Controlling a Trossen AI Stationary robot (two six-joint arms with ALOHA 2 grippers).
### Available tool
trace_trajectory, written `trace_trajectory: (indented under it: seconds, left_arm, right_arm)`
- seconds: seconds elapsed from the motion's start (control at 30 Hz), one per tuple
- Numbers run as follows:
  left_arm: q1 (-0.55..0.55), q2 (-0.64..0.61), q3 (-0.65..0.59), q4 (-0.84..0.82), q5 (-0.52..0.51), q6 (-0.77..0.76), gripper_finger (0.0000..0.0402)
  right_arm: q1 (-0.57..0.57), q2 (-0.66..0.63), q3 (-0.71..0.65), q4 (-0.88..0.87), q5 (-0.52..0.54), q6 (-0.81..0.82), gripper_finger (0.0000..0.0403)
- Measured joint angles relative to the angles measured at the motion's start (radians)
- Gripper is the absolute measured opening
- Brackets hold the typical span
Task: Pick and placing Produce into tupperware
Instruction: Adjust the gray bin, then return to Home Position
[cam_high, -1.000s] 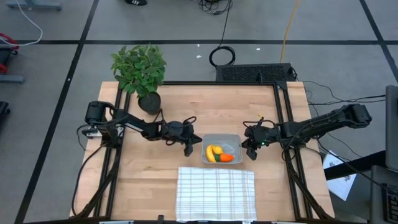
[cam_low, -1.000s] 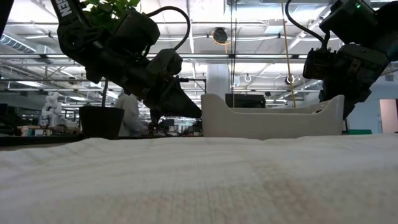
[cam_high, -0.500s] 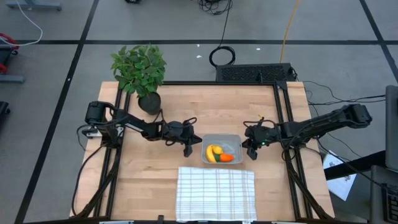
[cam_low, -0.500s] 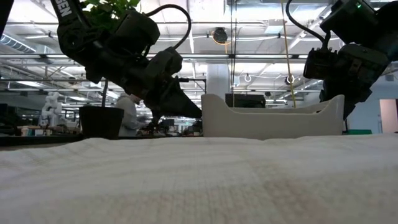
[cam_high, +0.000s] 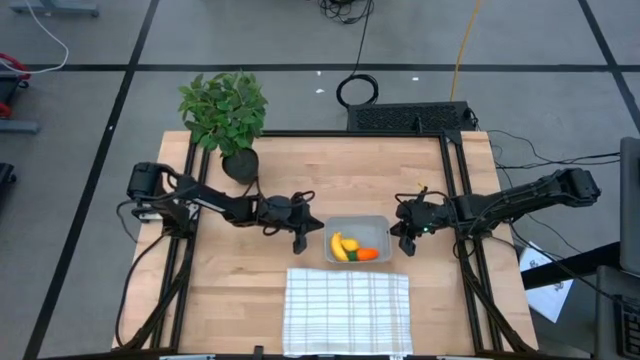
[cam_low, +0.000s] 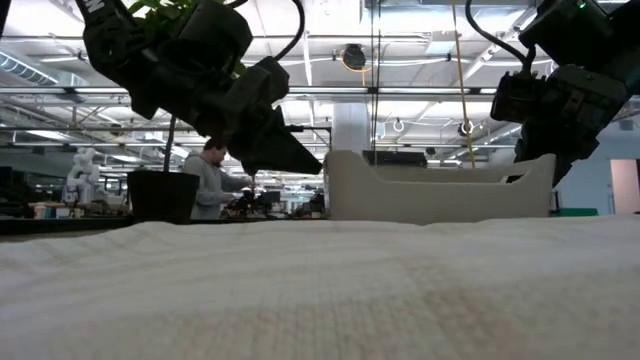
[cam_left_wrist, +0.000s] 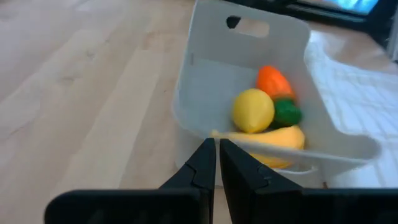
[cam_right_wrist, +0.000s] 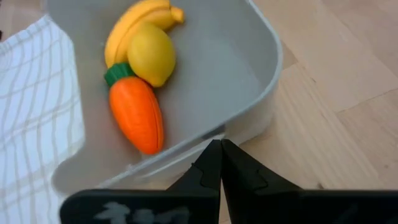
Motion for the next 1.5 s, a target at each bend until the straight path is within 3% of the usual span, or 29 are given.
trace_trajectory:
  seconds: [0.83,1.17,1.5]
  left_arm:
    - [-0.014,-0.074,-0.001,-0.075,-0.031,0.085,0.0026]
    - [-0.026,-0.207,-0.002,-0.222,-0.04,0.189,0.0026]
    - [-0.114,-0.363,-0.059,-0.193,-0.176,0.366,0.0026]
  right_arm:
    - [0.0,-0.017,0.001,-0.08,0.025,0.002,0.0]
    - [0.016,-0.22,0.001,-0.125,0.107,-0.085,0.0]
    - [0.034,-0.406,0.001,-0.1,0.173,-0.262,0.0]
